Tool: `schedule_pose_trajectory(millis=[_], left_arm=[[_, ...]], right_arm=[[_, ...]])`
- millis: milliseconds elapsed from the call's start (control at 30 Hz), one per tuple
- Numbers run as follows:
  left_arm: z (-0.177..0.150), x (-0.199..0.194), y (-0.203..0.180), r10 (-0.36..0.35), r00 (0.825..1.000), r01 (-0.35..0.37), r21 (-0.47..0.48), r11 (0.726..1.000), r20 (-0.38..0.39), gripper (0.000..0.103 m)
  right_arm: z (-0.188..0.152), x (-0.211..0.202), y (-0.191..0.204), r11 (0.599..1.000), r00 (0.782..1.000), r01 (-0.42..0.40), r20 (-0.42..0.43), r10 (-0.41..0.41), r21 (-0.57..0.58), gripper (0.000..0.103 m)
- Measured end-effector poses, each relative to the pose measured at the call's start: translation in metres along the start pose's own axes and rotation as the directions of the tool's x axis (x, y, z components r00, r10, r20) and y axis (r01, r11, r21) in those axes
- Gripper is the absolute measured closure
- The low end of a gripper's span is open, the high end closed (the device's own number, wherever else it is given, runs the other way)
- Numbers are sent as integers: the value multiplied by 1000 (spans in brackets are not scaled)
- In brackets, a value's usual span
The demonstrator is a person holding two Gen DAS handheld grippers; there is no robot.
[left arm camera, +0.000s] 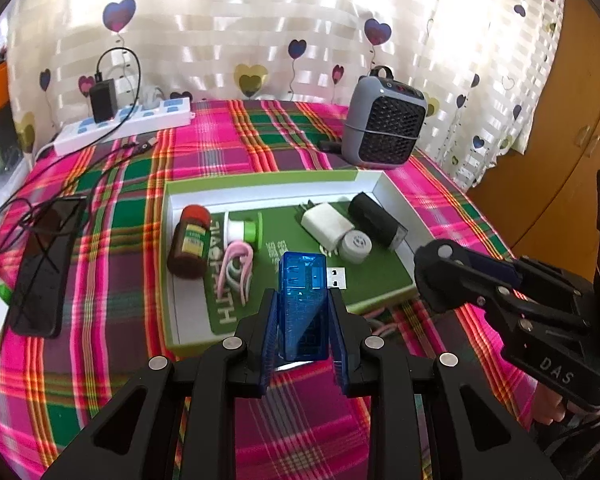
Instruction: Organize rigid objects
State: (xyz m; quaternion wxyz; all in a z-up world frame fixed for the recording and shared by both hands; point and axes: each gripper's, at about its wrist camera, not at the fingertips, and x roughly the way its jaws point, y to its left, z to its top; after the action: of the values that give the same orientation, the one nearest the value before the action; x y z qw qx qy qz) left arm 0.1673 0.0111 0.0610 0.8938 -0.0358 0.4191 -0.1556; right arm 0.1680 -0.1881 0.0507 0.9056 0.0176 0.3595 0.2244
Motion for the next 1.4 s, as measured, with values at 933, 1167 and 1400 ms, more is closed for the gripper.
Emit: schedule_pose_trajectory(millis=[933, 1167, 1400], left_arm=[[18, 48, 7, 4, 998, -5, -9, 1000, -66, 80], [16, 60, 8, 1, 996, -2, -9, 1000, -87, 80], [15, 69, 10, -4, 994, 2, -13, 1000, -109, 80]], right_arm=[[56, 75, -8, 998, 996, -27, -83, 23, -53, 77], [68, 102, -3, 996, 991, -60, -122, 51, -71, 77], [72, 124, -1, 990, 981, -118, -166, 103, -80, 77]])
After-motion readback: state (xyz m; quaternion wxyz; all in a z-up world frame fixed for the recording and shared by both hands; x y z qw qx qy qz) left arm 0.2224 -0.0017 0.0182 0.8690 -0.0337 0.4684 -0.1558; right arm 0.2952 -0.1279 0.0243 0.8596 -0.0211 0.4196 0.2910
